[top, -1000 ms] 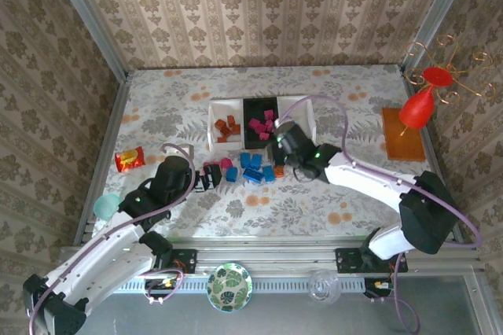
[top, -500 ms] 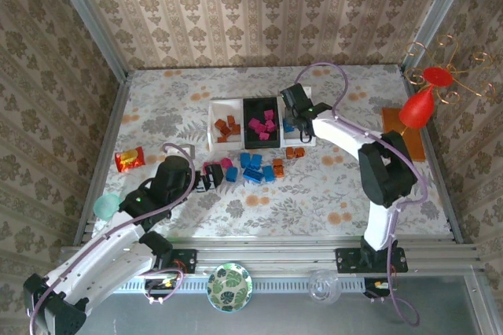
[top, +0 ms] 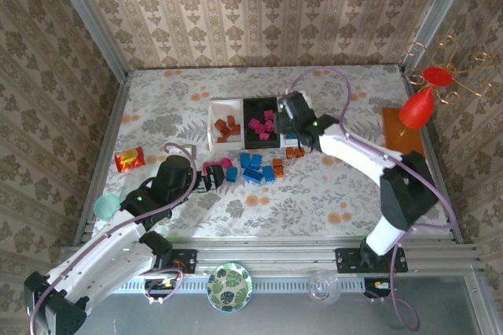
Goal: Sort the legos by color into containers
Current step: Place the lego in the container, then pick up the lego from the center of the table.
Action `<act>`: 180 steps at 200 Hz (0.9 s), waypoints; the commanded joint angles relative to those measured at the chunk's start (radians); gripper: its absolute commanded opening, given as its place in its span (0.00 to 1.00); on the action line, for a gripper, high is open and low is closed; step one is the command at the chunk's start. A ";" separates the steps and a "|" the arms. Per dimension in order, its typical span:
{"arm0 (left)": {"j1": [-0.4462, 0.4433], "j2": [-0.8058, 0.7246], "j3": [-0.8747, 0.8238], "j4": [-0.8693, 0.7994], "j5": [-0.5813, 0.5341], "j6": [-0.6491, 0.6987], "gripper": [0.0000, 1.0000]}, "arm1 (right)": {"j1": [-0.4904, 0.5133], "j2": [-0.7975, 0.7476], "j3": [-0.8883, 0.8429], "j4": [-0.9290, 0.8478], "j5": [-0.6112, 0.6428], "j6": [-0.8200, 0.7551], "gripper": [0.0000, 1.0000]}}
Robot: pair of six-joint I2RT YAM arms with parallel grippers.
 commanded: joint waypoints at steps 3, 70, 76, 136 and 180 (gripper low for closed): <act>0.011 0.005 -0.004 0.007 -0.003 -0.006 1.00 | 0.095 -0.093 -0.132 0.102 -0.114 -0.012 0.73; 0.014 -0.041 0.045 -0.061 -0.045 0.007 1.00 | 0.282 0.043 -0.124 0.129 -0.320 -0.108 0.76; 0.014 -0.052 0.046 -0.065 -0.048 0.007 1.00 | 0.295 0.074 -0.097 0.116 -0.320 -0.119 0.76; 0.018 -0.095 0.037 -0.095 -0.054 0.002 1.00 | 0.330 0.319 0.112 0.040 -0.335 -0.177 0.76; 0.022 -0.098 0.036 -0.104 -0.051 0.007 1.00 | 0.329 0.406 0.204 0.006 -0.279 -0.207 0.76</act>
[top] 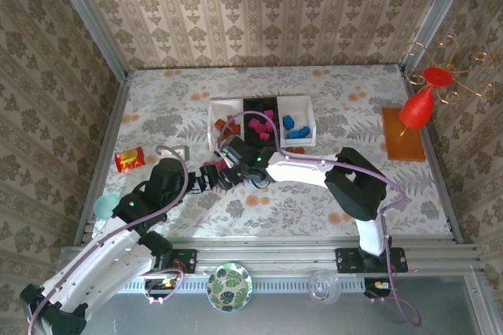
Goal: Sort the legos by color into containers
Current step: Pick up the lego from the center of the table.
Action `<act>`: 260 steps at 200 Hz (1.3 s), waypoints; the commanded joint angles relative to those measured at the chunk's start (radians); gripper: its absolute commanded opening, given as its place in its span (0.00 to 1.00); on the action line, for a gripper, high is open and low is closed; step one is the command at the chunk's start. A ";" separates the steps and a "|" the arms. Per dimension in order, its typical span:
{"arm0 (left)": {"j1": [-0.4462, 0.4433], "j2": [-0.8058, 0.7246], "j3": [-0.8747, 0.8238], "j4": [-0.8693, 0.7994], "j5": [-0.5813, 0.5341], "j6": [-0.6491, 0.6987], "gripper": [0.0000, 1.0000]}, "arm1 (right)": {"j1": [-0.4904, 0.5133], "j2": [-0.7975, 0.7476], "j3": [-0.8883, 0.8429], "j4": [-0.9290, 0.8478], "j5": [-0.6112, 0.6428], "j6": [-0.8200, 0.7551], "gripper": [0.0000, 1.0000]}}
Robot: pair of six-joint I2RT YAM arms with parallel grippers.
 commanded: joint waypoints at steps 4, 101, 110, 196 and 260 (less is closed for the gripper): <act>0.012 -0.010 0.019 -0.028 -0.013 0.006 1.00 | -0.003 0.046 0.064 -0.059 0.039 -0.042 0.76; 0.032 -0.017 -0.009 -0.019 0.004 0.007 1.00 | 0.008 0.116 0.070 -0.096 0.007 -0.061 0.71; 0.035 -0.015 -0.009 -0.016 0.007 0.007 1.00 | 0.012 0.122 0.069 -0.098 0.008 -0.063 0.70; 0.044 -0.016 -0.023 -0.008 0.024 -0.004 1.00 | 0.014 0.067 -0.009 -0.047 -0.022 -0.033 0.43; 0.048 -0.016 -0.048 0.017 0.034 -0.011 1.00 | -0.049 -0.290 -0.314 0.105 -0.117 0.084 0.36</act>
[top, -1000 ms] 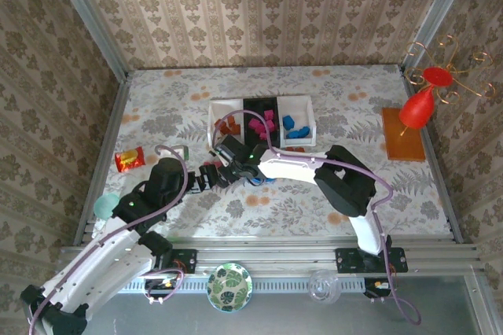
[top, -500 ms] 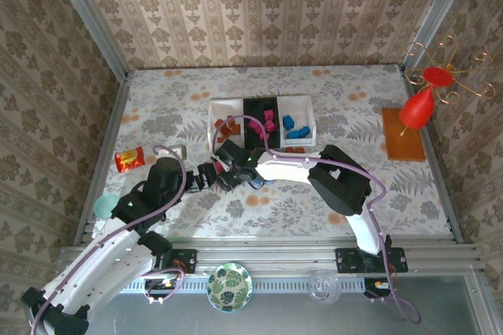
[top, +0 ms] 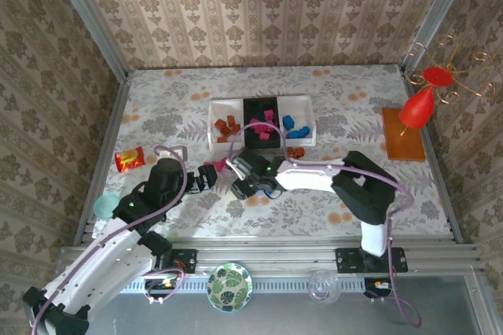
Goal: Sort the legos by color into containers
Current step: Pick up the lego from the center of the table, then place the lego in the container.
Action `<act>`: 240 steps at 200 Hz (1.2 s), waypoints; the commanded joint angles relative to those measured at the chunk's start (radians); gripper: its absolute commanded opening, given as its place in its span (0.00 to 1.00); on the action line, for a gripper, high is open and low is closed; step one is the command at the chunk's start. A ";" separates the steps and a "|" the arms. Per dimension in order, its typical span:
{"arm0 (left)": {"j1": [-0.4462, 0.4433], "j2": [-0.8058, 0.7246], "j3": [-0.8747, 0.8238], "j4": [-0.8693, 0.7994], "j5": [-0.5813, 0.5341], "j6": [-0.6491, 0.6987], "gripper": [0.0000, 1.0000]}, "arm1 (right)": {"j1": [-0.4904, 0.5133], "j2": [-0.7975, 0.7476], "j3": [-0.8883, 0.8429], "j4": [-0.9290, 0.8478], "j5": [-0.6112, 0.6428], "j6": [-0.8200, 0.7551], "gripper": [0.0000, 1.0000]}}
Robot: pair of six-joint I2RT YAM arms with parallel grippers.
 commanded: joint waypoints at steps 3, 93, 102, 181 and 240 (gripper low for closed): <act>0.009 -0.009 -0.023 0.010 0.014 -0.011 1.00 | -0.060 -0.165 -0.083 0.084 -0.074 0.082 0.36; 0.015 0.003 -0.043 0.033 0.034 -0.022 1.00 | -0.464 -0.102 0.139 -0.157 0.136 0.228 0.34; 0.015 0.003 -0.042 0.030 0.035 -0.023 1.00 | -0.485 -0.054 0.186 -0.180 0.156 0.237 0.34; 0.015 0.039 -0.034 0.037 0.057 -0.021 1.00 | -0.534 0.120 0.472 -0.298 0.296 0.278 0.65; 0.010 0.095 -0.035 0.094 0.117 0.013 1.00 | -0.481 -0.076 0.311 -0.182 0.270 0.273 0.72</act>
